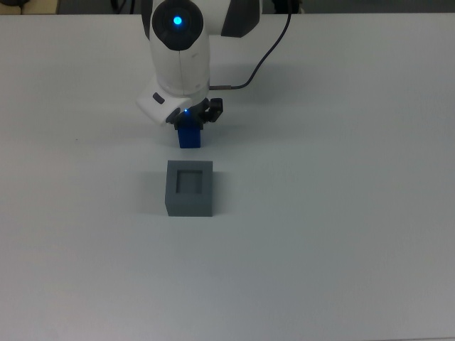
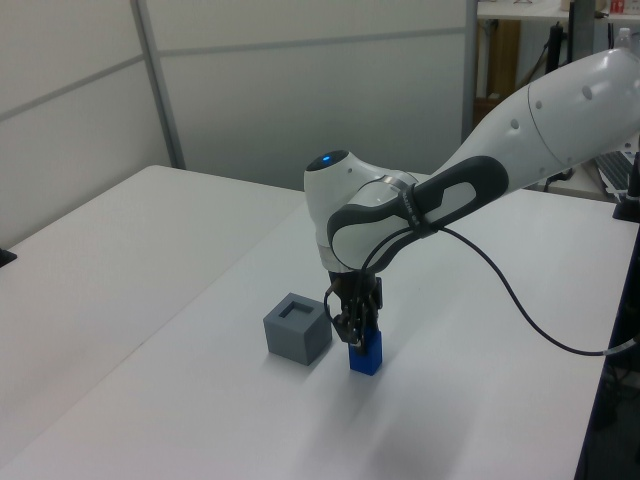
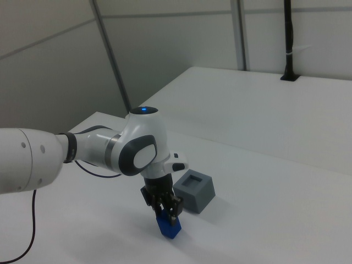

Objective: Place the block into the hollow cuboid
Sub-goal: 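Lift the blue block and carry it above the grey hollow cube's opening, then lower the blue block into the opening and open the gripper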

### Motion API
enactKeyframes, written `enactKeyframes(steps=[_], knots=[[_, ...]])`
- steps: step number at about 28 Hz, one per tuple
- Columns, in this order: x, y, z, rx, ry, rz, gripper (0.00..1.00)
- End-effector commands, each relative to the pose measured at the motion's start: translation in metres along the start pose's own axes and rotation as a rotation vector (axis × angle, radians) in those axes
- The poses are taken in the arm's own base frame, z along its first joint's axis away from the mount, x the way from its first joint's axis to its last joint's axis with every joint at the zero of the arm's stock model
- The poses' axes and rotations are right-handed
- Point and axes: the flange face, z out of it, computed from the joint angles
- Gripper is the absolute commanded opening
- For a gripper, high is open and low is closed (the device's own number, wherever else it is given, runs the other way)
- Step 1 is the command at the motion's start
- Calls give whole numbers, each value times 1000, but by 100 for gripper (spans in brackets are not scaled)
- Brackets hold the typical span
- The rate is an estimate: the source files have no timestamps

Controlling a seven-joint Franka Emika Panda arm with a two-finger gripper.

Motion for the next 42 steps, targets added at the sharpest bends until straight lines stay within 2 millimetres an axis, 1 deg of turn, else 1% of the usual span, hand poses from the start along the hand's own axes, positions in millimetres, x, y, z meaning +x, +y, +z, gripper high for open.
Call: enactKeyframes(steps=[1, 4, 6, 9, 10, 11, 12, 16, 17, 20, 25, 29, 30, 33, 34, 42], knots=[[-7, 0, -16, -16, 19, -4, 0], [-7, 5, -39, -18, 17, 5, 0], [-5, 6, -61, -18, 11, 10, 1], [-1, 8, -79, -15, 5, 17, 2], [1, 8, -86, -12, 12, 18, 2], [6, 9, -98, -9, 37, 23, 3], [9, 11, -105, -6, 50, 27, 3], [23, 13, -121, 8, 91, 55, 3], [32, 14, -126, 12, 108, 80, 3], [45, 14, -134, 16, 131, 100, 2], [72, 12, -131, 14, 129, 167, 1], [92, 20, -117, 7, 134, 216, 1], [95, 18, -114, 6, 134, 213, 1], [101, 15, -110, 6, 135, 208, 1], [102, 14, -105, 4, 130, 200, 1], [103, 4, -104, 9, 128, 169, 2]])
